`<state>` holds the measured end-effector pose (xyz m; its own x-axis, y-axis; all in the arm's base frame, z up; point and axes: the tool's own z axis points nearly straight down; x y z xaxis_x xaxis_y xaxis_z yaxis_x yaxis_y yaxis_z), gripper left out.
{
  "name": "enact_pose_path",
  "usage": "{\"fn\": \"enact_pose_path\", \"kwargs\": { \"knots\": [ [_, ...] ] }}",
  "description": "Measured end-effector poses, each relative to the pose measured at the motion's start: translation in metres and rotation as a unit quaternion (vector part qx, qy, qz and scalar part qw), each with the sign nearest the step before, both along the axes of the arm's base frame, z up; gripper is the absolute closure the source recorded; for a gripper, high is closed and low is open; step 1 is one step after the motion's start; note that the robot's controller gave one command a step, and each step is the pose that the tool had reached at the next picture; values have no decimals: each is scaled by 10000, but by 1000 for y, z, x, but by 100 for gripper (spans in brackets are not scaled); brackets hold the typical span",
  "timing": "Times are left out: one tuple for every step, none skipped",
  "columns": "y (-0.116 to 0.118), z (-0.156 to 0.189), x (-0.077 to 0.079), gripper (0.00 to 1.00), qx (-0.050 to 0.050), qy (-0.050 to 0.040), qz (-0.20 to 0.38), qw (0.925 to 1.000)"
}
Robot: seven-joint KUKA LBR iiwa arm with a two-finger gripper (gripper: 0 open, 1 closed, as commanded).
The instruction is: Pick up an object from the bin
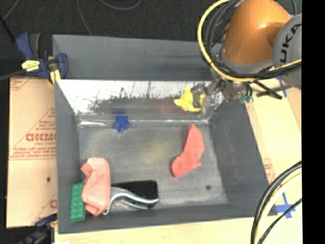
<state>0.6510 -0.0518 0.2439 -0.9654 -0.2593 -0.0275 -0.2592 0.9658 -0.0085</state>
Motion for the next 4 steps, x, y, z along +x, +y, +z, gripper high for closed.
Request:
{"fn": "enact_pose_path", "kwargs": {
  "knots": [
    [0, 0, 0, 100, 4, 0, -8, 10000],
    [0, 0, 0, 100, 7, 0, -13, 10000],
    [0, 0, 0, 100, 7, 0, -15, 10000],
    [7, -174, -16, 100, 9, -12, 163, 9999]
  ]
}}
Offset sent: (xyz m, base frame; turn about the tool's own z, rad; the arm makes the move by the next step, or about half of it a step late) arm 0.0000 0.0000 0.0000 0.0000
